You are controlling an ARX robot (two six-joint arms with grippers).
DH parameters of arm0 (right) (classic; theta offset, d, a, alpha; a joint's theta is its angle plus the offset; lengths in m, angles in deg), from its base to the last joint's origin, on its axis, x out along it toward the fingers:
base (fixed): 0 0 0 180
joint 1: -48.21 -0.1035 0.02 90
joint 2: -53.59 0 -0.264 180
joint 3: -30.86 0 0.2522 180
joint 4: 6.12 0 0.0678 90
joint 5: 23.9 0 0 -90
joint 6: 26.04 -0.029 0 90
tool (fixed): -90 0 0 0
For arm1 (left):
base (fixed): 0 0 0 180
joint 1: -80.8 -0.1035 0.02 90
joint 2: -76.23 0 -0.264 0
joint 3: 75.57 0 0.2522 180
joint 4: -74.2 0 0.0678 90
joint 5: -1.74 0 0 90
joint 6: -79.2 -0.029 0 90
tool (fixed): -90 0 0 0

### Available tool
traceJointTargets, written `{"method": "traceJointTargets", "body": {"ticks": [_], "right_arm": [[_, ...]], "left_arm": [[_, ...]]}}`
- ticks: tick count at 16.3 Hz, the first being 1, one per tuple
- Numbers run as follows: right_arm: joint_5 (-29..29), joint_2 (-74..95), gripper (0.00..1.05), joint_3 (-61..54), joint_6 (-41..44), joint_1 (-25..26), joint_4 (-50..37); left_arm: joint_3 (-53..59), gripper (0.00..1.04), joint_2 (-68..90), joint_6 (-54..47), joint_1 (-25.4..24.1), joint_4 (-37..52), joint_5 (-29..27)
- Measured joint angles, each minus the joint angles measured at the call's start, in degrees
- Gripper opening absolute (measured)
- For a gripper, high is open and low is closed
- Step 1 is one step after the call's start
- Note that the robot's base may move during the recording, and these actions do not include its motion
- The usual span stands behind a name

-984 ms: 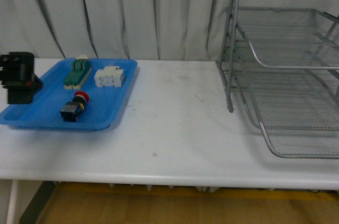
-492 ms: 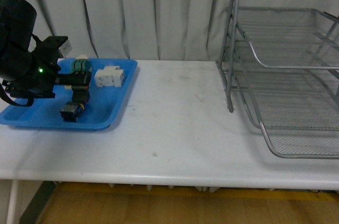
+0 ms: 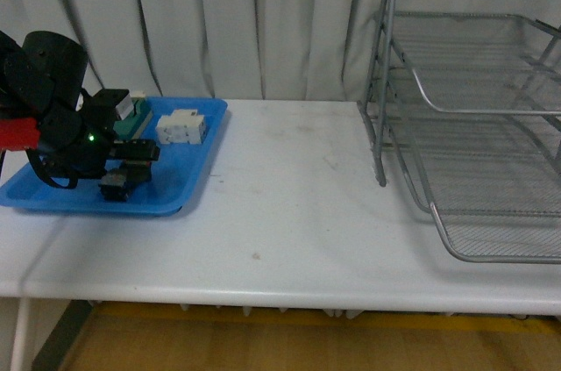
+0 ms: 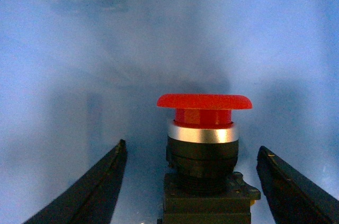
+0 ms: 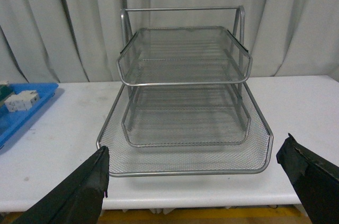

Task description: Place button on rack with both arms

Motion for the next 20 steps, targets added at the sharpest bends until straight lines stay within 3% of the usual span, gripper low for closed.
{"method": "traceJointTargets", "body": {"ticks": [4, 7, 9, 13, 20], "right_arm": [[0.0, 0.0, 0.98, 0.0, 0.0, 0.0, 0.0], [0.0, 0.0, 0.98, 0.0, 0.0, 0.0, 0.0], [0.0, 0.0, 0.98, 0.0, 0.0, 0.0, 0.0], [0.0, 0.0, 0.98, 0.0, 0.0, 0.0, 0.0], [0.0, 0.0, 0.98, 0.0, 0.0, 0.0, 0.0]], "left_arm": [[6.6, 0.39, -3.8, 0.4, -0.8, 3.1, 3.2], [22.4, 0.38, -18.6, 2.8, -1.7, 9.0, 5.6], [36.0, 0.37, -37.3, 3.5, -2.0, 12.3, 2.2], [60.6, 0.37, -77.0, 3.5, 1.5, 1.6, -1.4], [60.3, 0.37, -80.5, 2.8, 1.1, 2.1, -2.3]]}}
